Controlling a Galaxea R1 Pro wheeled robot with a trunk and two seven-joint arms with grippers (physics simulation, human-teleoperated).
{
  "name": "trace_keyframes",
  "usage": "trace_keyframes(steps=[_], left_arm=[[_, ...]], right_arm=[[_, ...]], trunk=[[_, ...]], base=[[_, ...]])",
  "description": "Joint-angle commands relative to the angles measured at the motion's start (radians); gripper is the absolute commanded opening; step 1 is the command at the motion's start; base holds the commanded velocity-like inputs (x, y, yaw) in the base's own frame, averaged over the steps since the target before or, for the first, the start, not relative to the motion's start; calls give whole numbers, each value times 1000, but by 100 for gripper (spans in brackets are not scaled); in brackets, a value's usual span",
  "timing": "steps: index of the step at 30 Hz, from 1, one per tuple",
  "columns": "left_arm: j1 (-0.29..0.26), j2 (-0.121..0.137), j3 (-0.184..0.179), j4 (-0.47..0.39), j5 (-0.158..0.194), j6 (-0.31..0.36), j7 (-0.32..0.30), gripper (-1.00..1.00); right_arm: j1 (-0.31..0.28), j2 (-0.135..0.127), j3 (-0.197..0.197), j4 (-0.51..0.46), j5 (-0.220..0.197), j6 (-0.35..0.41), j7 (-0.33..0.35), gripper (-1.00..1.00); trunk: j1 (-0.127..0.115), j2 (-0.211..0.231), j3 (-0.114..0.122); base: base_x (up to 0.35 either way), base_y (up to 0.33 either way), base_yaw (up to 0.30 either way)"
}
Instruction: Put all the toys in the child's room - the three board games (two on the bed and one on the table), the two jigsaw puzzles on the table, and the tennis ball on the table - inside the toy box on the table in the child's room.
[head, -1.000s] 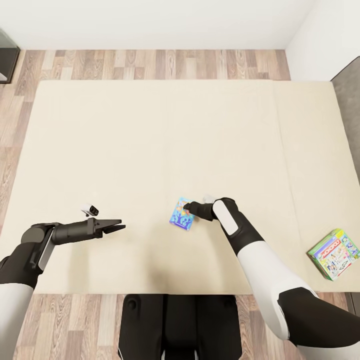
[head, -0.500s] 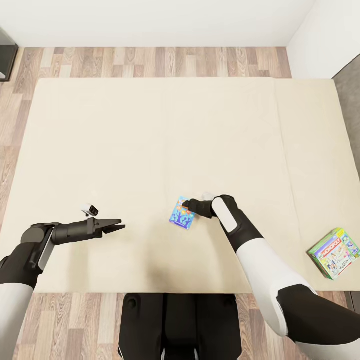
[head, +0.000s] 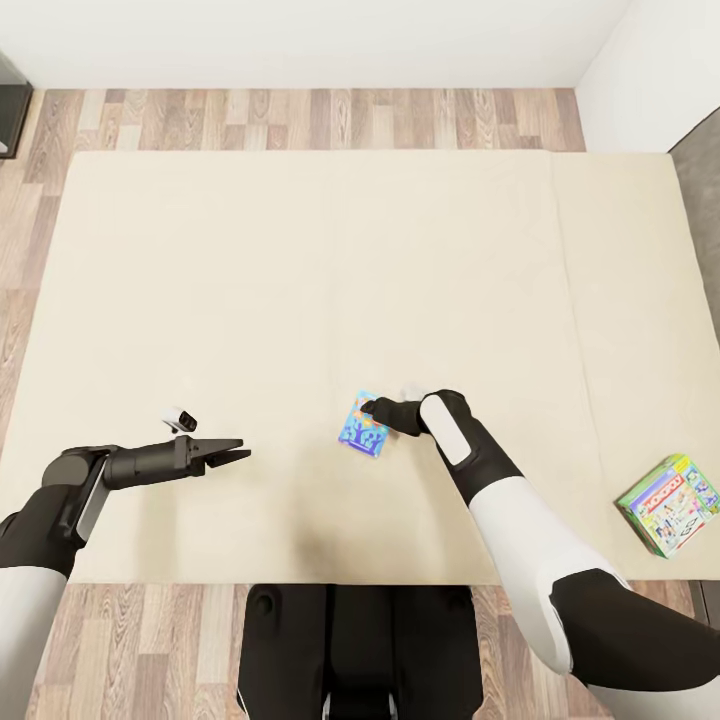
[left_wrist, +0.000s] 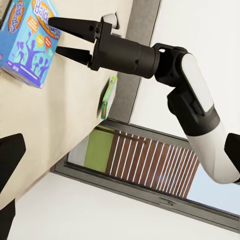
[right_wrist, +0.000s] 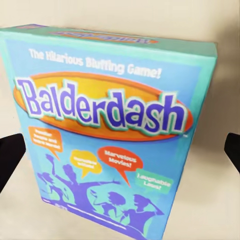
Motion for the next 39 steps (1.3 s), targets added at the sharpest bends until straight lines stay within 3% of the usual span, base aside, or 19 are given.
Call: trace_keyframes(steps=[1,17,27,39], left_arm=[[0,0,0,0,0,11,-4,100],[0,1,0,-1,0,11,-4,100],[0,1,4,-1,0,11,-4,100],[2,1,25,-1,1,11,-4,100]], right_arm=[[0,1,2,-1,-10,1,-10,100],[0,4,3,-8,-12,-1,-6,100],[0,4,46,-12,-12,-2,-1,100],[0,4,59,-14,-12,-2,2,100]], trunk=[[1,-2,-2],[1,-2,-9],[1,-2,-9],[1,-2,-9]], base=[[0,0,0],[0,0,0],[0,0,0],[0,0,0]])
